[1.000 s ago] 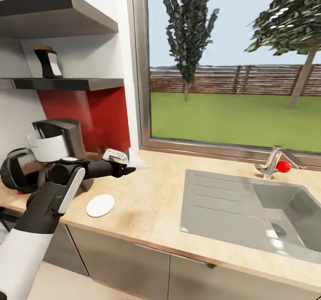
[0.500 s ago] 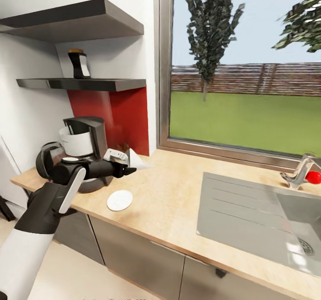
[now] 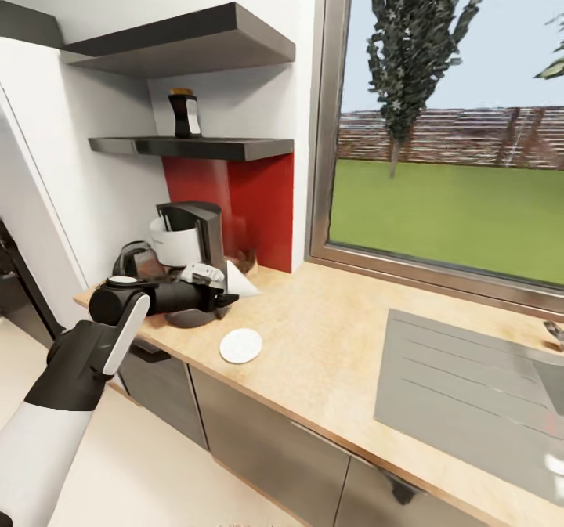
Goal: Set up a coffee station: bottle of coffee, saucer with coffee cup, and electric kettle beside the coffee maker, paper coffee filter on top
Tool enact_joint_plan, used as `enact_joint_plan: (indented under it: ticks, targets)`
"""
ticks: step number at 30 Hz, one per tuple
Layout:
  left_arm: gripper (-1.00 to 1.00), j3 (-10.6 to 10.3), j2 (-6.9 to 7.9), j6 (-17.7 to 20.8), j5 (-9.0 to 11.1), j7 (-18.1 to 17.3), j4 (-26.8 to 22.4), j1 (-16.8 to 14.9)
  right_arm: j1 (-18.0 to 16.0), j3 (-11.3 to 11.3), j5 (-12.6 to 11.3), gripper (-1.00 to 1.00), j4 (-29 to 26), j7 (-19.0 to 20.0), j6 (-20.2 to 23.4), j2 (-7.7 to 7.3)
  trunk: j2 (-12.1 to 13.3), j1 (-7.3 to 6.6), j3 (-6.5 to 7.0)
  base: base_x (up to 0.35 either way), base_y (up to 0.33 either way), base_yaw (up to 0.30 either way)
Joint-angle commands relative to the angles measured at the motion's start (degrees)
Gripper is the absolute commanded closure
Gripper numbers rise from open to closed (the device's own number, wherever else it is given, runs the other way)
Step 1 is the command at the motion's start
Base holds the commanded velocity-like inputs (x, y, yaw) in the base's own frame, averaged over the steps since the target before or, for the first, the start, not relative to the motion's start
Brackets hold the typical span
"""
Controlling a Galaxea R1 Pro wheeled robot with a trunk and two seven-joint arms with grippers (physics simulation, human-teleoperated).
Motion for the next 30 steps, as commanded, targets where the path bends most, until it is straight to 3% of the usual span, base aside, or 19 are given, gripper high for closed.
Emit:
enact_joint_plan:
  ticks: [1, 9, 30]
  targets:
    - [1.0, -0.06, 0.03, 0.31, 0.27, 0.14, -0.01, -0.08, -0.04, -0.3, 0.6, -1.0, 0.02, -0.02, -0.17, 0.04, 0.29, -0.19, -0.01, 0.0, 0.0, 0.221]
    - [1.0, -0.06, 0.26, 0.31, 0.19, 0.14, -0.03, -0.08, -0.04, -0.19, 0.61, -1.0, 0.06, -0.02, -0.14, 0.04, 0.69, -0.41, -0.3, 0.0, 0.0, 0.187]
    - [1.0, 0.45, 0.64, 0.38, 0.1, 0.16, -0.18, -0.38, -0.04, 0.14, 0.7, -1.0, 0.61, 0.09, -0.09, -0.22, 0.69, -0.41, -0.32, -0.031, 0.012, 0.003]
